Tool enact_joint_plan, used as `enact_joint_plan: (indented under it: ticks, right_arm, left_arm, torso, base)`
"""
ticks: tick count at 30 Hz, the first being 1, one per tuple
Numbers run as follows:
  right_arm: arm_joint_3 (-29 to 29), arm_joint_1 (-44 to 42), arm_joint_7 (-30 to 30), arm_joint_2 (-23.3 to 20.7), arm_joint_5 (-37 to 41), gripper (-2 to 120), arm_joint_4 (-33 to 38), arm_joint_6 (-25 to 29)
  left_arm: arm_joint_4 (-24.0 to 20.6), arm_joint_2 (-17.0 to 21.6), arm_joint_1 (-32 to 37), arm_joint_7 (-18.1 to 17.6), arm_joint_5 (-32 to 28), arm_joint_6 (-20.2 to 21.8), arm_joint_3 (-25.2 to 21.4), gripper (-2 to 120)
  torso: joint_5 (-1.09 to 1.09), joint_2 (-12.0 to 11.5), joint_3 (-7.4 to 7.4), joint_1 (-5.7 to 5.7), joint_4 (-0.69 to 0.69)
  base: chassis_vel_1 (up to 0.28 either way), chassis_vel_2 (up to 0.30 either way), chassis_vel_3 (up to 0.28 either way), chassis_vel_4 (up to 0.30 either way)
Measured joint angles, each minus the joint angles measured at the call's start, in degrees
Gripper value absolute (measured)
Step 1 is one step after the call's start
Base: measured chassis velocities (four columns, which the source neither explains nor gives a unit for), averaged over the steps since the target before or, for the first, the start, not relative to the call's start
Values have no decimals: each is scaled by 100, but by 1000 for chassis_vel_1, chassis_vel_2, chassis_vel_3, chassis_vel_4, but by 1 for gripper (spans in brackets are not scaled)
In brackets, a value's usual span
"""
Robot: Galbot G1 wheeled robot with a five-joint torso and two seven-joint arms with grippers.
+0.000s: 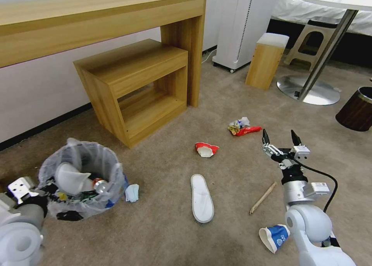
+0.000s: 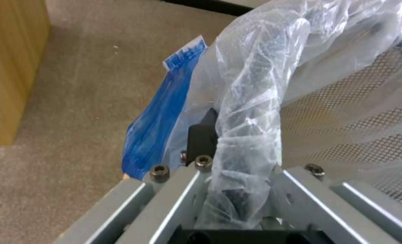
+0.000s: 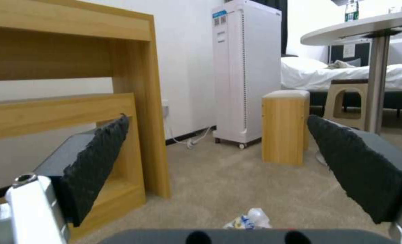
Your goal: Pick up the trash bin and place the garbage on the floor into it.
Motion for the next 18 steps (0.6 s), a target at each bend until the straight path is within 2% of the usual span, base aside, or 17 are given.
enact_joint_plan:
  ticks: [18]
  right_arm:
    - [55, -60, 2, -3, -11, 100, 39, -1]
  left_arm:
    - [-1, -43, -14, 61, -19, -69, 95, 1]
  torso:
    - [0, 0, 0, 0, 0]
  base:
    - [0, 0, 0, 0]
